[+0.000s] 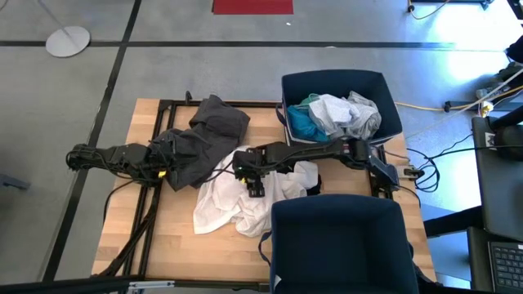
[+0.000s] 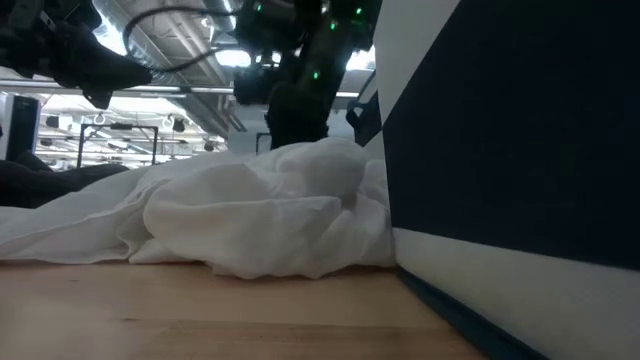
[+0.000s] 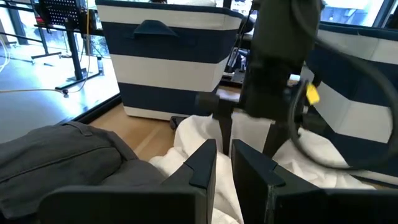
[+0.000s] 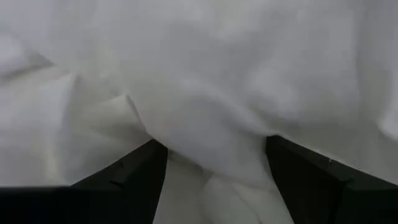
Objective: Sort clothes
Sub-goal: Put the white shirt into the bottom laundry bin
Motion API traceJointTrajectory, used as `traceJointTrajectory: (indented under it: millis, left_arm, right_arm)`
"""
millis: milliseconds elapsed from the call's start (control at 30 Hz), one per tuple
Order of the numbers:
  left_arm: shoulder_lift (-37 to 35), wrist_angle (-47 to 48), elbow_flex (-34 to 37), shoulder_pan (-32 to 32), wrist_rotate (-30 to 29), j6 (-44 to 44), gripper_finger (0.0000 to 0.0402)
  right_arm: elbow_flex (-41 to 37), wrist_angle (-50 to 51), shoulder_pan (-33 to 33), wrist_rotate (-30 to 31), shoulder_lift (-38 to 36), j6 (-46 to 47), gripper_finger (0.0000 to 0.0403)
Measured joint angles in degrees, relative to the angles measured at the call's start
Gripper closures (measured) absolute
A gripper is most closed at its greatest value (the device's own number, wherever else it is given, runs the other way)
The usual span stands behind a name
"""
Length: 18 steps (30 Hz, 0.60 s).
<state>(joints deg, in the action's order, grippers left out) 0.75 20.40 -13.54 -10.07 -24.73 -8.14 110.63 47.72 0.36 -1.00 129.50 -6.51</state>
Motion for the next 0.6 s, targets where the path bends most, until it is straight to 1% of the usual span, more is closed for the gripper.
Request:
traceJointTrajectory:
  millis: [233,333,400,467,600]
  left_arm:
    - [0.00,-0.01,0.00,-0.02,0.00,0.01,0.0361]
    - [0.00,0.00,0.00,-0.02,0.00,0.00,0.0361]
    - [0.00,0.01,0.00,0.00,0.00,0.00,0.0361]
    - [0.00,0.00,0.00,-0.02,0.00,0.01,0.0361]
    - [0.00,0.01,0.00,-0.01,0.00,0.00,0.0361]
  right_arm:
    - [0.04,-0.05,0.00,2.27,4.65,-0.03,0.0128]
    - [0.29,-0.23,0.00,2.27,6.12,-1.10,0.0143]
    - [0.37,-0.41,0.00,2.06,6.92,-1.32,0.0168]
    - [0.35,-0.54,0.00,1.90,7.80,-1.31,0.0203]
    - [-0.20,-1.31,0.11,1.90,7.94,-1.32,0.0293]
